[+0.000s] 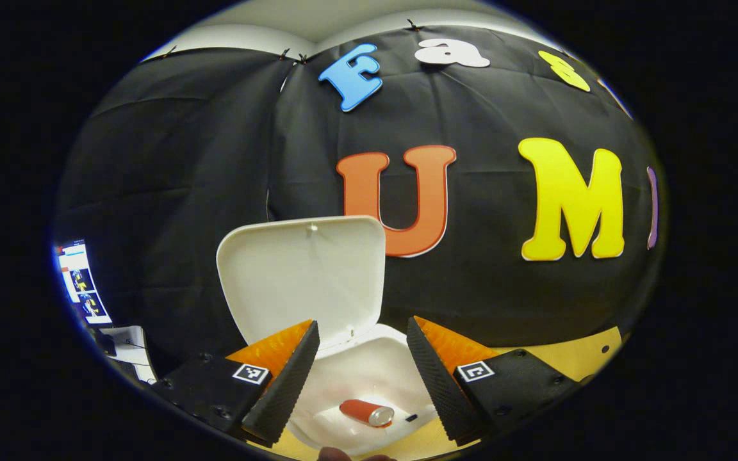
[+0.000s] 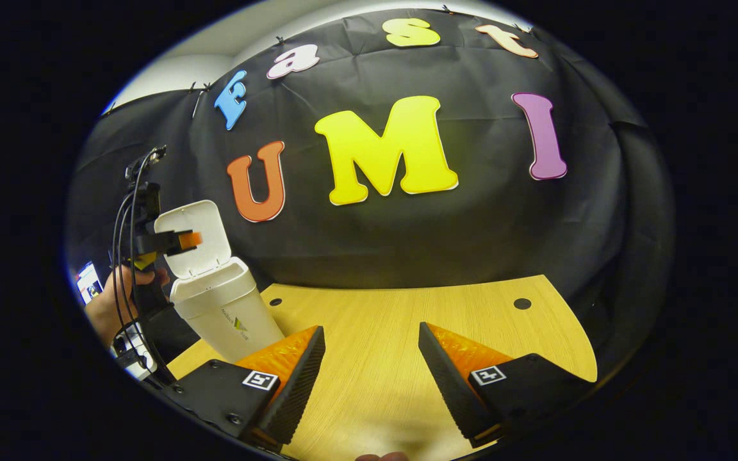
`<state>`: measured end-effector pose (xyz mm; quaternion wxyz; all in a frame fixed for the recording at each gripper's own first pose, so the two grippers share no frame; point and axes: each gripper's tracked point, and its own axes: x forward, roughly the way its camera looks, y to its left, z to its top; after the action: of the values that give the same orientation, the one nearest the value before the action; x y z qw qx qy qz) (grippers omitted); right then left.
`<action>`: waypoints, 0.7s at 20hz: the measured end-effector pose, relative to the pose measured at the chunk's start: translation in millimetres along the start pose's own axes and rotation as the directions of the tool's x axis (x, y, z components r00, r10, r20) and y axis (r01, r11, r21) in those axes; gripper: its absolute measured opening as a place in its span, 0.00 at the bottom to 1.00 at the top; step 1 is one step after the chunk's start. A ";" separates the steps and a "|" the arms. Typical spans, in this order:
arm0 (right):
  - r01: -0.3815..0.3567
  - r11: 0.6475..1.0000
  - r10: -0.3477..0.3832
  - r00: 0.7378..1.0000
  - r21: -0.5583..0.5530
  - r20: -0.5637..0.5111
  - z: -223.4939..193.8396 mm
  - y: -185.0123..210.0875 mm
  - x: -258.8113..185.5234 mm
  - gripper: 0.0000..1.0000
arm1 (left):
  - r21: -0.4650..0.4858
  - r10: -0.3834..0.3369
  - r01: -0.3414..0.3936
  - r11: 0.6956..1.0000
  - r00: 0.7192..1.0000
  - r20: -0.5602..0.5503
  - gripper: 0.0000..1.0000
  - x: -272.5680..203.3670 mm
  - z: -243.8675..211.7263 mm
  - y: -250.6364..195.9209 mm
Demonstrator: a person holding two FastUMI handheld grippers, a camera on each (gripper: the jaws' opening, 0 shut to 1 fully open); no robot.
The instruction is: Press the lid of the desktop garbage bin to open it, pick up the crumpled paper on the desktop and throw it into the bin, then pick up the pop can on the desktop and drop it into the bin, and finally close the garbage bin lid.
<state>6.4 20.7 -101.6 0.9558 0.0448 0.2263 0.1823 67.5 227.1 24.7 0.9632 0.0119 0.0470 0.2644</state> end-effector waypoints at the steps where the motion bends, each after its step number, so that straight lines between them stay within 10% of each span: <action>1: 0.003 1.000 -0.003 1.000 0.002 0.003 1.3 -3.5 -0.3 0.93 | -0.004 0.005 -0.005 1.000 1.000 0.024 0.91 2.1 15.4 0.1; 8: 0.038 0.999 -0.038 0.999 -0.013 0.031 22.1 -27.8 -12.9 0.93 | -0.081 0.127 -0.115 0.990 0.978 0.163 0.90 23.8 121.8 25.6; 14: 0.076 0.997 -0.074 0.994 -0.024 0.080 46.8 -41.0 -23.1 0.93 | -0.119 0.317 -0.309 0.944 0.946 0.059 0.90 62.9 133.4 70.5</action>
<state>21.6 -26.1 -57.0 0.9707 0.0307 0.1873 0.1474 98.4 320.1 155.6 0.9093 -0.0226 -0.0072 0.4156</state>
